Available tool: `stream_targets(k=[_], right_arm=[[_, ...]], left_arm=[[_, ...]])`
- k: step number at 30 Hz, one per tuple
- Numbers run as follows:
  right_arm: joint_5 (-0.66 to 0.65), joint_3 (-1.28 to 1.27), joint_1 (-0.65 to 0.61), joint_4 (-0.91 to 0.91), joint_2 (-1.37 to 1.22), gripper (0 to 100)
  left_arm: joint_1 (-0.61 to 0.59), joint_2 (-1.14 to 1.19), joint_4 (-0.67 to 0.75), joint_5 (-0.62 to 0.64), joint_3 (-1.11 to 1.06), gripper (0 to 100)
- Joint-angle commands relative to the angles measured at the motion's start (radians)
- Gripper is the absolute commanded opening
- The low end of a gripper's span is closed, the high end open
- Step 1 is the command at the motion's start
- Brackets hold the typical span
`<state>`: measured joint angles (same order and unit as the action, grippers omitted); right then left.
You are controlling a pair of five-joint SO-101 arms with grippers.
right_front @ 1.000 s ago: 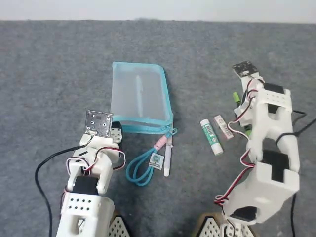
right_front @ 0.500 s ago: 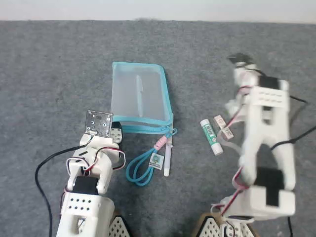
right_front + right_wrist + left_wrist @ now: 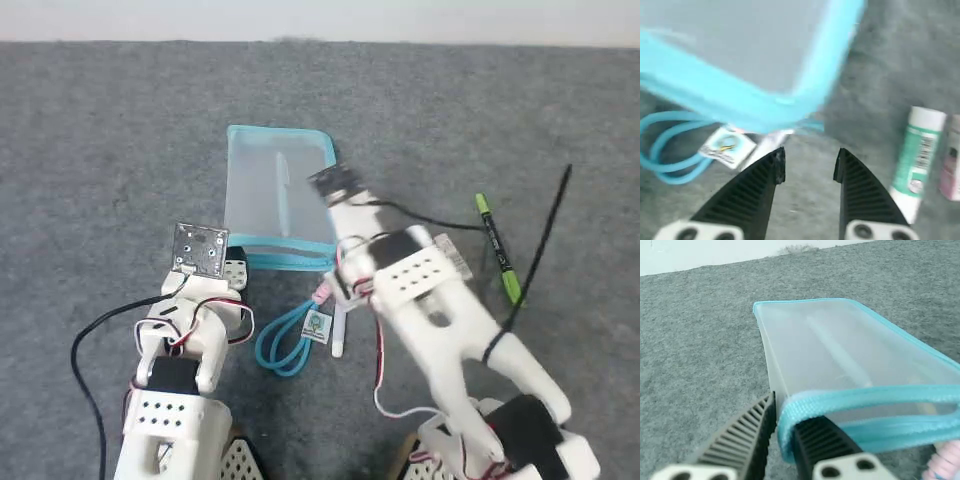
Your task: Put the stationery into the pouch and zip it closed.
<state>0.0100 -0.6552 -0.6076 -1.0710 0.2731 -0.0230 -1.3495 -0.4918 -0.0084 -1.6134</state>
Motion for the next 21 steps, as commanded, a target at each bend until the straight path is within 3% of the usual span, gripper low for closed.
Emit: stream_targets(k=[1,6,16,21], right_arm=[[0.037,-0.006,-0.085,0.056,-0.018,17.2],[0.100,-0.015,-0.104,0.128,-0.111,23.2],[0.101,-0.011,-0.058,0.134,-0.213,23.3],[0.100,-0.011,0.007,0.134,-0.214,10.5]], left_arm=[[-0.002,-0.026,0.021,-0.014,0.018,1],[0.000,-0.026,0.023,-0.014,0.016,1],[0.000,-0.026,0.023,-0.014,0.016,1],[0.000,-0.026,0.023,-0.014,0.016,1]])
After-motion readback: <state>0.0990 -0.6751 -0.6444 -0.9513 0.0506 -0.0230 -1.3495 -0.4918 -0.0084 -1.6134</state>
